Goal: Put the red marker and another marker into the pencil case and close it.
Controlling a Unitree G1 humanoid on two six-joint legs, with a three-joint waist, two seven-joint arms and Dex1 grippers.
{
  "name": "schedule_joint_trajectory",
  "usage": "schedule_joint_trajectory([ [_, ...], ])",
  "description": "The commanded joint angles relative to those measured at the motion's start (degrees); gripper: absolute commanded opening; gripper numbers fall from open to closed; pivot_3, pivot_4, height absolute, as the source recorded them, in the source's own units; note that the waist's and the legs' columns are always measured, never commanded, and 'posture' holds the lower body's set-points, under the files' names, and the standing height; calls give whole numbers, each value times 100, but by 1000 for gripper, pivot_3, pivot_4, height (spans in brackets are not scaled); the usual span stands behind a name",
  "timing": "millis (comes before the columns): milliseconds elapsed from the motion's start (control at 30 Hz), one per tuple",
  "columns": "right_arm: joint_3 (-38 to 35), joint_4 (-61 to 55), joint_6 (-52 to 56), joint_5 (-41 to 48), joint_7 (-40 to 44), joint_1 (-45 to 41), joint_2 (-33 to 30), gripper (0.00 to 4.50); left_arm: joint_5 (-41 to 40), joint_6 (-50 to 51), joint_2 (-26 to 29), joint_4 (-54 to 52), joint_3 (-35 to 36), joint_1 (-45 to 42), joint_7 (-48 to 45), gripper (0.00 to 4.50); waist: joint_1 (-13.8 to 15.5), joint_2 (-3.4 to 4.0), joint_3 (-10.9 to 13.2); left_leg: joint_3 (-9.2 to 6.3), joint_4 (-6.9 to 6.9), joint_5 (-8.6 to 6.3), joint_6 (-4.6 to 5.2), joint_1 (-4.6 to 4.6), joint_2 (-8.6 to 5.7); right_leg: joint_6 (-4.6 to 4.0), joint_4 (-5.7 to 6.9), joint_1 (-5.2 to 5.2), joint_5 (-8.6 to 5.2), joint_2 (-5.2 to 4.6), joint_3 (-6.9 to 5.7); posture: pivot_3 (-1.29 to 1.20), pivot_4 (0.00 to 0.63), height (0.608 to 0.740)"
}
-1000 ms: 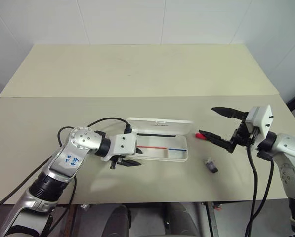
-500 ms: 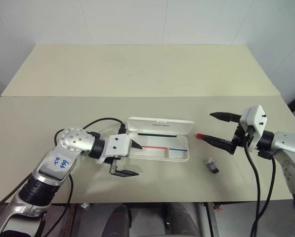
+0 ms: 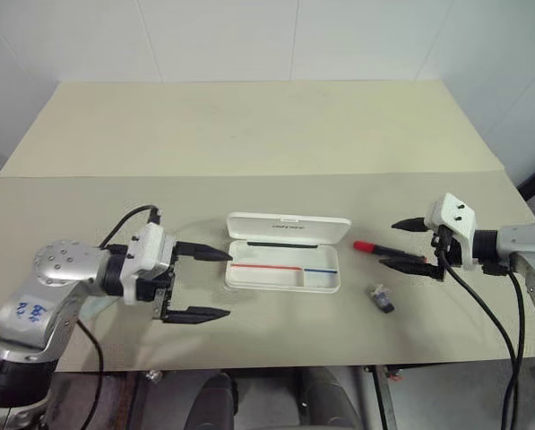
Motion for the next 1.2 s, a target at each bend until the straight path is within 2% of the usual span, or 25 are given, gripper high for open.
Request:
schedule_joint_trajectory([
  [33, 122, 271, -129, -203, 135, -285, 17, 4500, -165, -91, 113, -18, 419, 91, 124, 4468, 8, 1, 0, 0, 4, 0, 0, 0, 0, 0, 0, 1, 0, 0, 0, 0, 150, 740],
  [200, 455, 796, -398, -564, 301, -556, 144, 4500, -102, -224, 183, 88, 864, 245, 313, 4468, -14, 1, 0, 0, 31, -2, -2, -5, -1, -2, -2, 9, 0, 0, 0, 0, 150, 740],
  [400, 582, 1230, -936, -916, 413, -552, 116, 2466, -47, -434, 308, 300, 1171, 319, 388, 4500, -10, 4, 2, 2, 40, -2, -3, -4, -1, -6, -2, 13, 3, 0, 1, 0, 150, 740],
  [567, 561, 1234, -1118, -980, 381, -465, 184, 749, -17, -536, 279, 365, 1058, 186, 474, 4500, -11, 3, 2, 2, 50, -2, -3, 0, -1, -14, -9, 26, 7, 0, 1, 0, 150, 740],
  [600, 534, 1232, -1146, -990, 319, -452, 206, 581, -12, -557, 260, 385, 1012, 147, 486, 4500, -11, 3, 2, 2, 51, -2, -3, 6, 0, -15, -13, 34, 8, 0, 1, 0, 150, 740],
  [767, 402, 1447, -1418, -1059, 193, -484, 152, 580, 163, -830, 159, 575, 708, -74, 491, 4500, -14, 4, 2, 2, 50, -3, -5, 41, 0, -15, -28, 75, 9, 0, 1, 0, 150, 740],
  [900, 146, 1462, -2011, -895, 735, -241, -357, 580, 249, -1037, 64, 792, 403, -241, 409, 4500, 4, 15, 9, 5, 43, -4, -6, 55, -1, -17, -30, 86, 7, -1, 3, 0, 150, 740],
  [1067, -314, 336, -1685, -127, 1340, 363, -730, 580, 358, -1318, 29, 1194, 239, -390, 292, 4500, -16, 19, 12, 5, 34, -10, -7, 56, 1, -14, -26, 84, 3, -1, 2, 0, 150, 740],
  [1167, -511, -507, -1173, 296, 1377, 627, -759, 580, 419, -1468, 4, 1439, 166, -487, 215, 4500, -73, 19, 12, 8, 36, -13, -9, 62, 6, -13, -20, 84, 2, 5, 4, 0, 150, 740],
  [1200, -527, -1119, -798, 585, 1205, 704, -657, 580, 448, -1545, -11, 1534, 153, -489, 179, 4500, -79, 19, 12, 8, 37, -13, -9, 64, 9, -13, -20, 85, 2, 7, 5, 0, 150, 740],
])
